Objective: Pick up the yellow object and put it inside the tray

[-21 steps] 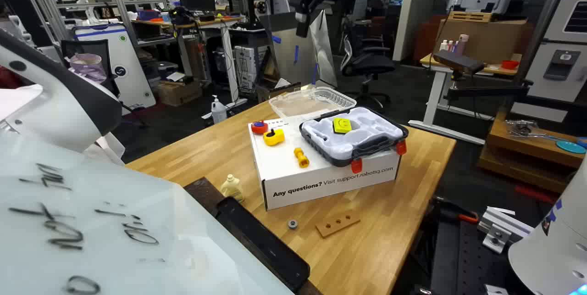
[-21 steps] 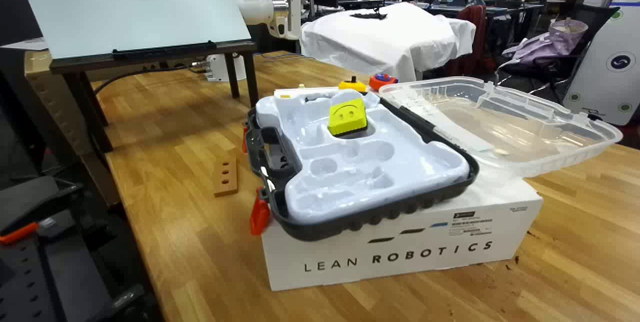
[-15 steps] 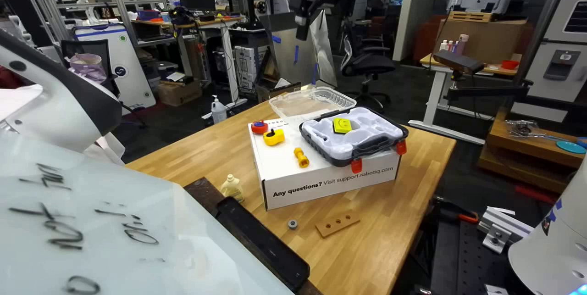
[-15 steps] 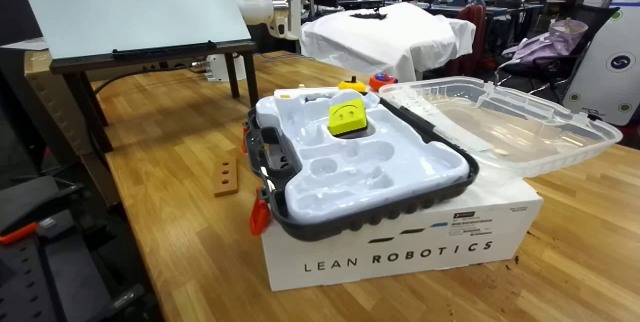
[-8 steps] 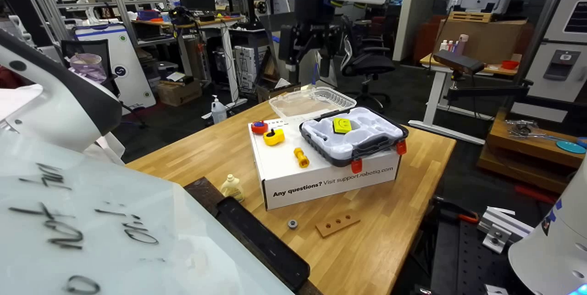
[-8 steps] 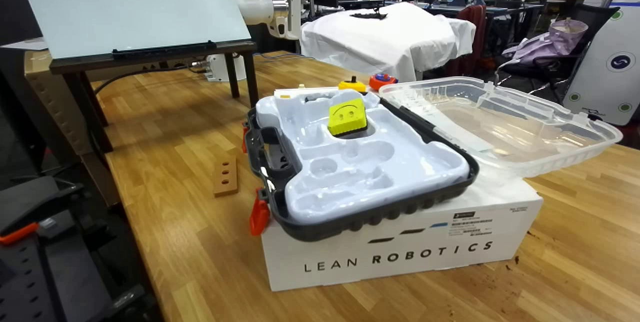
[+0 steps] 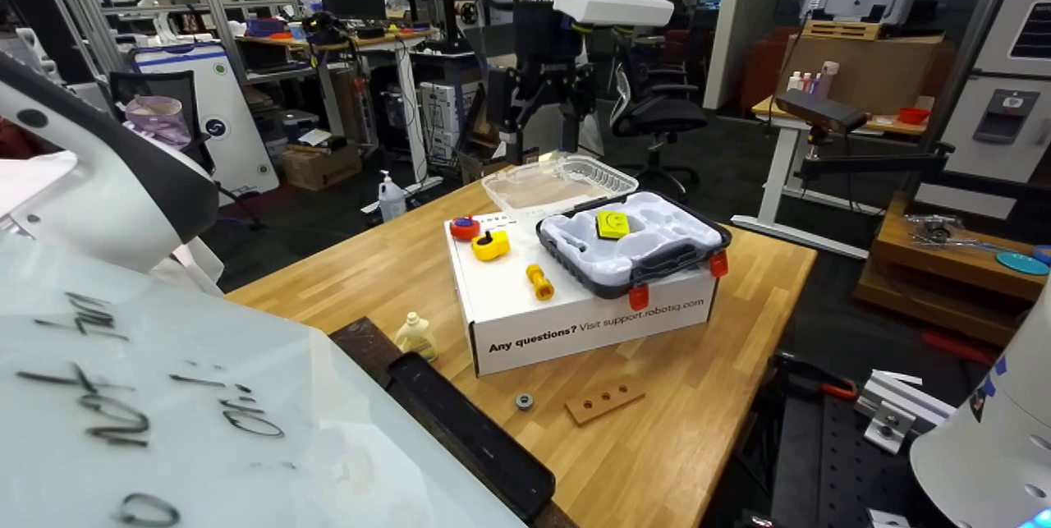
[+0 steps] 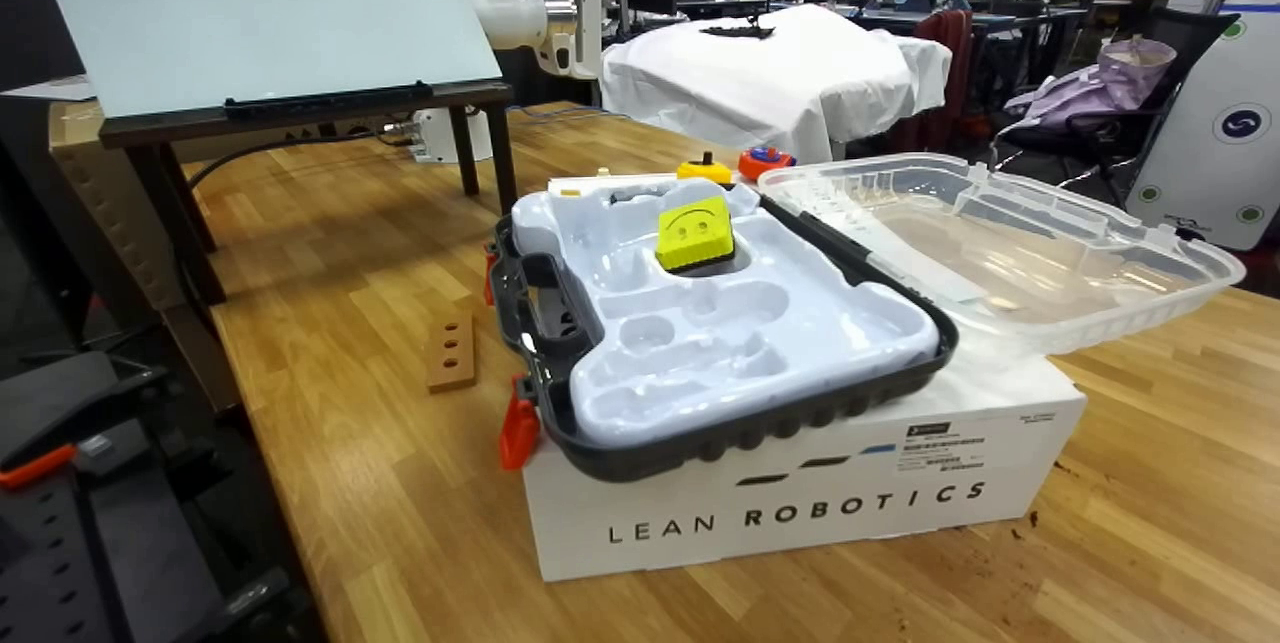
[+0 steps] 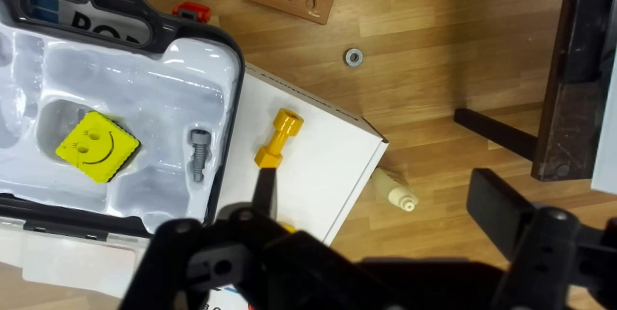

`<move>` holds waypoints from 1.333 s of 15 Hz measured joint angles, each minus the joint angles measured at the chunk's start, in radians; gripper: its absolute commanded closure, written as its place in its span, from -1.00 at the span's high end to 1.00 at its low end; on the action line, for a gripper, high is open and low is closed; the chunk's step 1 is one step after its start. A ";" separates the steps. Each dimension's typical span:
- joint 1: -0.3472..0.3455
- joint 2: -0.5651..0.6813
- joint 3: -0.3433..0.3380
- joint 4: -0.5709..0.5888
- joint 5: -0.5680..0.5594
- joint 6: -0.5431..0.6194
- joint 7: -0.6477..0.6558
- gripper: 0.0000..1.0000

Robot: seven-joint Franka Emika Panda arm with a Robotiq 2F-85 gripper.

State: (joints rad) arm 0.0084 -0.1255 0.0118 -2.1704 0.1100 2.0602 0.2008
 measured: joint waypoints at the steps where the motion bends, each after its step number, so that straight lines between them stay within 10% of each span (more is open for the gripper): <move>1: 0.000 0.000 0.000 0.000 0.000 0.000 0.000 1.00; 20: 0.004 0.244 0.001 0.154 -0.004 0.000 0.065 1.00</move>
State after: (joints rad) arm 0.0128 0.1186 0.0123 -2.0159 0.1063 2.0597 0.2662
